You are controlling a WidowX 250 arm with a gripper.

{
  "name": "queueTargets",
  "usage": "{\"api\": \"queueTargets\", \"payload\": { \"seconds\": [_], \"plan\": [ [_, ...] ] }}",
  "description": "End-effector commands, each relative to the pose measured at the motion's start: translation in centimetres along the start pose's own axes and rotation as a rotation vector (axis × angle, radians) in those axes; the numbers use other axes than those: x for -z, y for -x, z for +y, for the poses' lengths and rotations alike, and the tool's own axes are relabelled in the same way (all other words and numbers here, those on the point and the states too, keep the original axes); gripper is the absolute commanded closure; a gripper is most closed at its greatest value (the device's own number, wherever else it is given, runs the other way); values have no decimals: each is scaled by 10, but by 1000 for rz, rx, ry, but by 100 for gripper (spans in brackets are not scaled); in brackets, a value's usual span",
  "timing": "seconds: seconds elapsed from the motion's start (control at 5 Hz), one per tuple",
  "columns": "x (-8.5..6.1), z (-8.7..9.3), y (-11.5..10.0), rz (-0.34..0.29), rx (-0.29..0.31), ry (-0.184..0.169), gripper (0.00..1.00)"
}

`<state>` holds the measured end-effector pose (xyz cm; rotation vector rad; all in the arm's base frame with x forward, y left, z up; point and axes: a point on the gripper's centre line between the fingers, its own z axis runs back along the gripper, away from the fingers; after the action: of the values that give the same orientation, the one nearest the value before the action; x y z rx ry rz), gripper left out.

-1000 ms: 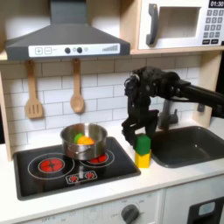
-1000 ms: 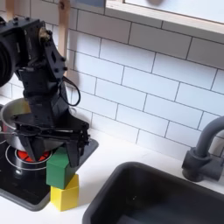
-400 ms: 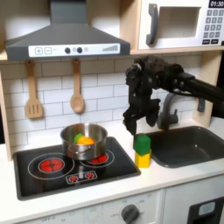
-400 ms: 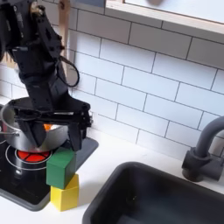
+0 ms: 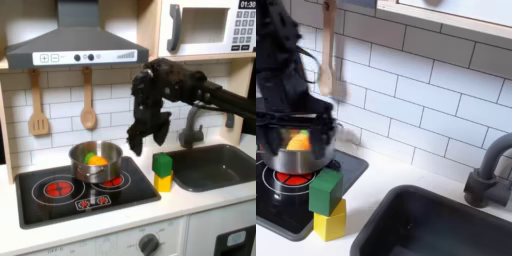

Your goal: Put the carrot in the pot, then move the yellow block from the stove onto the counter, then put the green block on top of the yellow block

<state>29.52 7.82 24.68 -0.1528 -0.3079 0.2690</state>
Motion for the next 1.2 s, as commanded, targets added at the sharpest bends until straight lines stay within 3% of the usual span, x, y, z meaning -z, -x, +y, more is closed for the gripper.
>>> {"api": "queueTargets", "payload": {
  "seconds": [0.0,0.2,1.0],
  "plan": [
    [-7,47,20,-13,-48,-58,0],
    [0,65,33,-10,-69,-26,0],
    [-2,66,33,-12,-66,-30,0]
  ]
}}
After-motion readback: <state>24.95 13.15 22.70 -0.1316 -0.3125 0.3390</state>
